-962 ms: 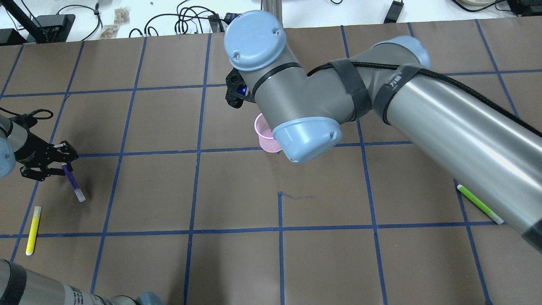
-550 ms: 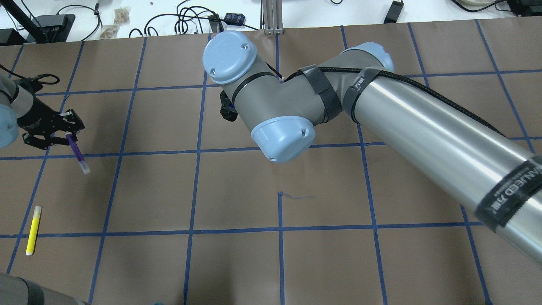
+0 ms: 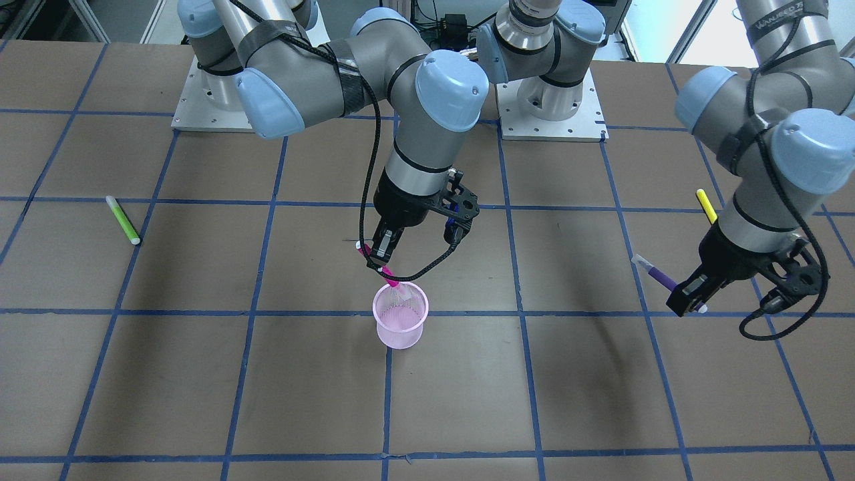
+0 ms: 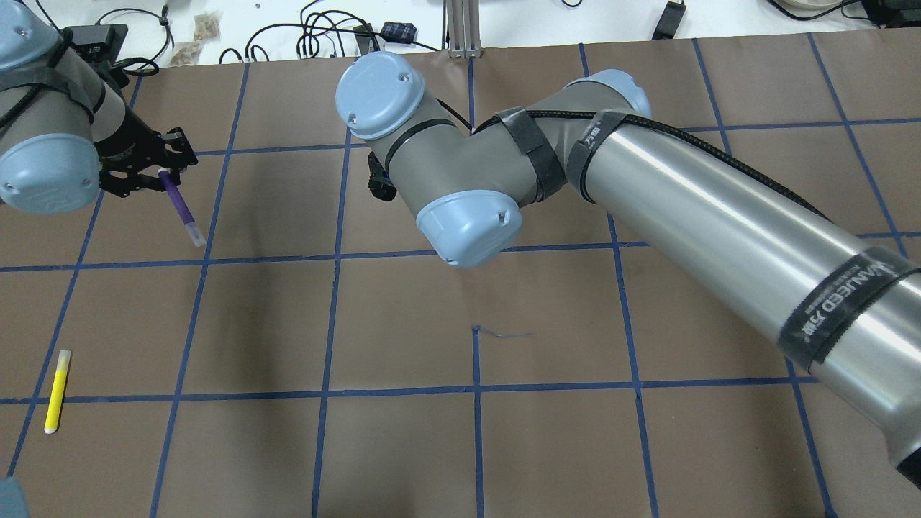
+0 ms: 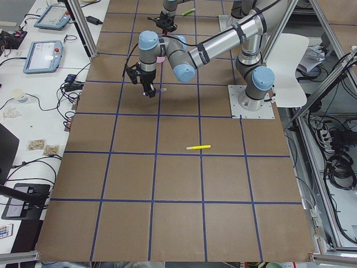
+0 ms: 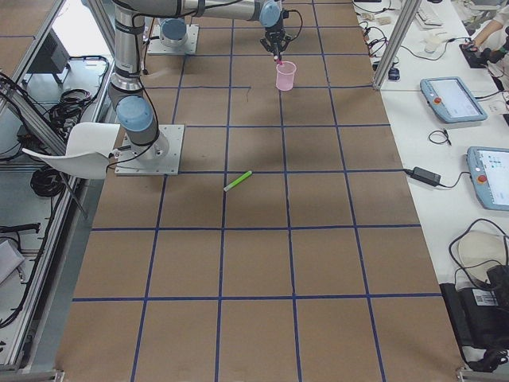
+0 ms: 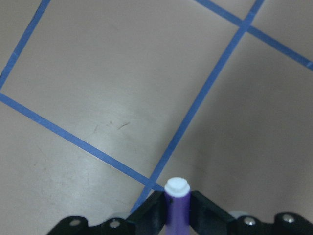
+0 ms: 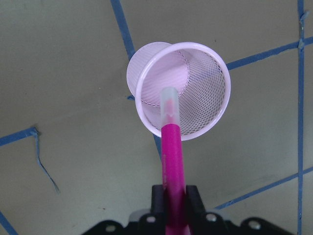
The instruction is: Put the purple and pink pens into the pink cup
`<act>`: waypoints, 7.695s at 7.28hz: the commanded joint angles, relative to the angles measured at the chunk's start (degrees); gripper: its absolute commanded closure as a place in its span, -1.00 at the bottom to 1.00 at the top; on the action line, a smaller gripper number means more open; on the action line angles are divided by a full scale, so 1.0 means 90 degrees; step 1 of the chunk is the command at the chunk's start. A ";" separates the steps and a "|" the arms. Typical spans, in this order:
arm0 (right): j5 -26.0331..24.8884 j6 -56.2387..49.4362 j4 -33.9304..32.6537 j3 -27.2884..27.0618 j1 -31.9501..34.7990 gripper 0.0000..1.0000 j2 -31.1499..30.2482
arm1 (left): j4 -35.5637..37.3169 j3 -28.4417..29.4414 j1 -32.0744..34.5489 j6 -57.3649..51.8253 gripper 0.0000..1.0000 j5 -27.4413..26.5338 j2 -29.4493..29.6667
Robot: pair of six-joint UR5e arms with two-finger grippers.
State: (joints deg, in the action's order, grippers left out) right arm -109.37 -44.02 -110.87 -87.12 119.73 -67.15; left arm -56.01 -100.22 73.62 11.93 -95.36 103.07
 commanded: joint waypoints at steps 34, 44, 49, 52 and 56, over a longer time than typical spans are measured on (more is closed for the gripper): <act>0.2035 0.5263 0.1752 0.0197 -0.2610 -1.00 -0.2207 | 0.2942 -0.0046 0.4905 0.5697 -0.98 -0.2491 0.1235; 0.2083 0.5282 0.1733 0.0188 -0.2610 -1.00 -0.2178 | -0.2492 0.1047 0.2203 0.0199 -1.00 0.1091 -0.0395; 0.2122 0.5369 0.1743 0.0197 -0.2581 -1.00 -0.2207 | -0.3464 0.0756 0.1527 -0.1783 -1.00 0.0509 -0.1109; 0.2122 0.5380 0.1733 0.0197 -0.2581 -1.00 -0.2188 | -0.3405 0.0452 0.1527 -0.1784 -1.00 0.0508 -0.1665; 0.2152 0.5536 0.1733 0.0256 -0.2581 -1.00 -0.2149 | -0.3425 0.0403 0.1077 -0.2106 -1.00 0.0860 -0.1793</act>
State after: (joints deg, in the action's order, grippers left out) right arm -90.02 5.68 -95.30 -84.68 96.50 -86.51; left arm -86.71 -96.47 83.80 -6.63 -88.24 87.69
